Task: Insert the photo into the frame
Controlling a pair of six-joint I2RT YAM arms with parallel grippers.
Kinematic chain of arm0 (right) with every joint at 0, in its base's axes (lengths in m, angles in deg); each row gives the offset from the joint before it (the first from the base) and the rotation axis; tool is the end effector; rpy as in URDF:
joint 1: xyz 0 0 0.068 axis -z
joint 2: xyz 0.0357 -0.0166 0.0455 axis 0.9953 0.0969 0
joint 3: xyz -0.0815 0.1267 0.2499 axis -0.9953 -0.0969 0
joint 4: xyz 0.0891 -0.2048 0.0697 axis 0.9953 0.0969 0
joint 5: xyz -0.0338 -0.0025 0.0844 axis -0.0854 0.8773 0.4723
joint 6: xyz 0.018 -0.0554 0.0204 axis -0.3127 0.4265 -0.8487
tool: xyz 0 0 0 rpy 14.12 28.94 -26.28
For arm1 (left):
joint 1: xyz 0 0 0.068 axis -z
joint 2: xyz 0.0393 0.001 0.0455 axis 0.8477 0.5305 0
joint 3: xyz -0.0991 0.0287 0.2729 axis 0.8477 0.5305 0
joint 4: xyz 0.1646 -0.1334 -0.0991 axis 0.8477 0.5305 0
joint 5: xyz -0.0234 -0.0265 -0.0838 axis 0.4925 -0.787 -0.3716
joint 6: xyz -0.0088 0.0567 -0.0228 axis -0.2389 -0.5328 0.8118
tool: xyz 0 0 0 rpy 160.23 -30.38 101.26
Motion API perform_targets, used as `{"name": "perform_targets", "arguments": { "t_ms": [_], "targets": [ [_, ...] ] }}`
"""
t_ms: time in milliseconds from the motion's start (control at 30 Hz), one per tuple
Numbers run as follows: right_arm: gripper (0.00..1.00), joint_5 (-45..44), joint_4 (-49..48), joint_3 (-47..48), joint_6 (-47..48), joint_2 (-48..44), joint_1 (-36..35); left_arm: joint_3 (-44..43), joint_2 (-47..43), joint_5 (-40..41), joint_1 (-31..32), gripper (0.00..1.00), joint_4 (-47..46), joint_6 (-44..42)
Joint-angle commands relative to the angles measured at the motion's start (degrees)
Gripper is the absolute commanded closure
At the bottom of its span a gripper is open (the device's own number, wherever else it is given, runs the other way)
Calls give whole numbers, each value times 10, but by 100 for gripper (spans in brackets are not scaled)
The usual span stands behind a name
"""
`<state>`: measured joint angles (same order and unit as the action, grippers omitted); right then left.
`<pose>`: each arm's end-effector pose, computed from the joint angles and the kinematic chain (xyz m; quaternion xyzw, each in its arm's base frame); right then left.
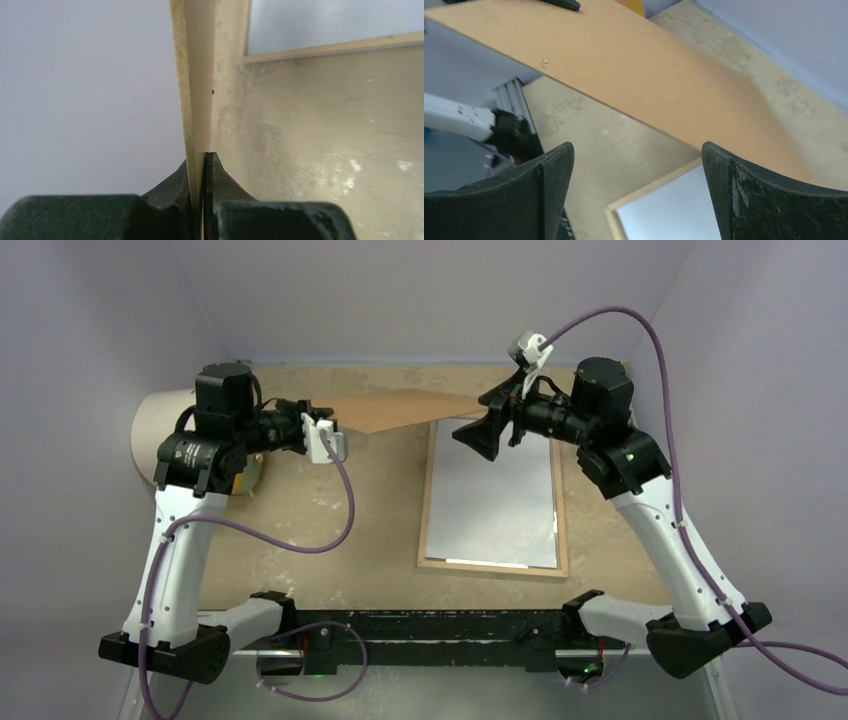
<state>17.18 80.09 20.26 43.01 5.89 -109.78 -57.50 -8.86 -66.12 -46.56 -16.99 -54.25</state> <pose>0.1824 0.1143 0.4884 -0.2991 0.6627 0.3834 0.5695 0.1620 -0.0614 0.4621 0.6752 0.4840 0.0220 0.5562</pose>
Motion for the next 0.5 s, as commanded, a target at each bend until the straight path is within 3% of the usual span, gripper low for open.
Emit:
{"name": "perform_targets", "arguments": {
  "t_ms": [0, 233, 467],
  "targets": [
    [1, 65, -2, -10, 218, -7, -3, -40, -2, -46, 1, 100, 72, -28],
    [6, 144, -20, -21, 317, -8, -39, -60, 12, -60, 0, 100, 122, -43],
    [15, 83, 48, 20, 365, 55, -131, -63, 15, -64, 0, 100, 127, -38]
  ]
}}
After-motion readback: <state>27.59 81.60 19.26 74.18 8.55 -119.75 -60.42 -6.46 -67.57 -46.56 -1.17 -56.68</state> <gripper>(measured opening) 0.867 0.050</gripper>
